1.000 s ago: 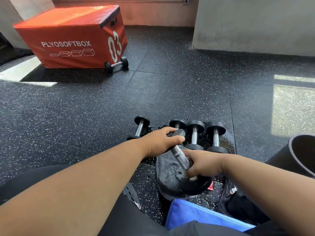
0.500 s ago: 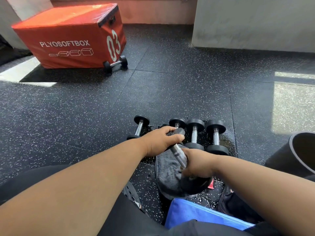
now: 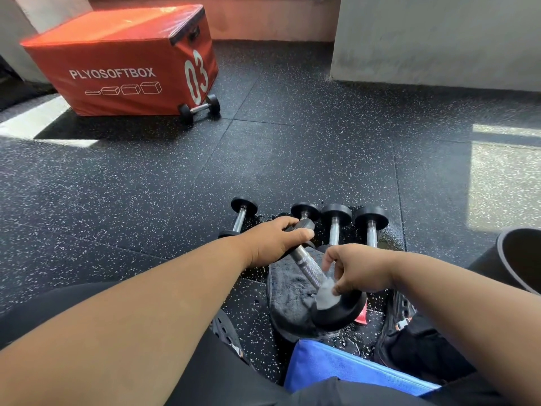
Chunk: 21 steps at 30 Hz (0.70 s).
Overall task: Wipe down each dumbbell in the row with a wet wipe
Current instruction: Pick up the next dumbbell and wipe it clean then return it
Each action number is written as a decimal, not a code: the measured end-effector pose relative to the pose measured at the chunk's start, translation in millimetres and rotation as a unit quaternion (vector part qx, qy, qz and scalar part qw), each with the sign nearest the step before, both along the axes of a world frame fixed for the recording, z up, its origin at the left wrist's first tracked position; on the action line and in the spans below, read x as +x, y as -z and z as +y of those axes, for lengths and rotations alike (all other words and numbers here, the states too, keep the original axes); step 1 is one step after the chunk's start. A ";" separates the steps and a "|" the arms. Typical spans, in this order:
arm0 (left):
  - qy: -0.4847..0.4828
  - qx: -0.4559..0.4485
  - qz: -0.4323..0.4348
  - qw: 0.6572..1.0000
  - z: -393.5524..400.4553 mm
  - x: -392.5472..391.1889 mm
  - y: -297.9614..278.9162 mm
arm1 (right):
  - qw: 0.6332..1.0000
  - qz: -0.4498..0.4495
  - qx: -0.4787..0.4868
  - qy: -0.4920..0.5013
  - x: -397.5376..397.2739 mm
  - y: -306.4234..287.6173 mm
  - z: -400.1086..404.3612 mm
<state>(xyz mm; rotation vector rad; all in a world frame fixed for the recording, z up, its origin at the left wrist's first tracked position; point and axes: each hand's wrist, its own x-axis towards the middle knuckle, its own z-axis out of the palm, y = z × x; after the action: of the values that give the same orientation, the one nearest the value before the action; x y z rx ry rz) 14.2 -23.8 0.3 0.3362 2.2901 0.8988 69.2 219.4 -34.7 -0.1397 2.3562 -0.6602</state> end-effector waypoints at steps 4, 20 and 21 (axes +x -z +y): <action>-0.004 0.001 -0.002 1.000 -0.7 0.9 -0.6 | 0.999 0.008 0.031 -0.018 5.4 -5.7 -7.9; 0.003 0.004 0.009 1.000 4.5 3.3 -4.4 | 0.997 -0.008 0.020 -0.072 15.4 -12.5 -28.7; 0.002 0.006 0.009 1.000 5.4 3.6 -5.1 | 0.997 -0.017 0.012 -0.068 14.8 -12.4 -29.8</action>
<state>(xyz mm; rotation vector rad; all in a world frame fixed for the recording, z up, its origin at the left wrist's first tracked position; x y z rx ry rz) 17.9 -18.4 5.4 0.3554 2.2997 0.9117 83.9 189.6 -22.3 -0.2743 2.2979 -0.5642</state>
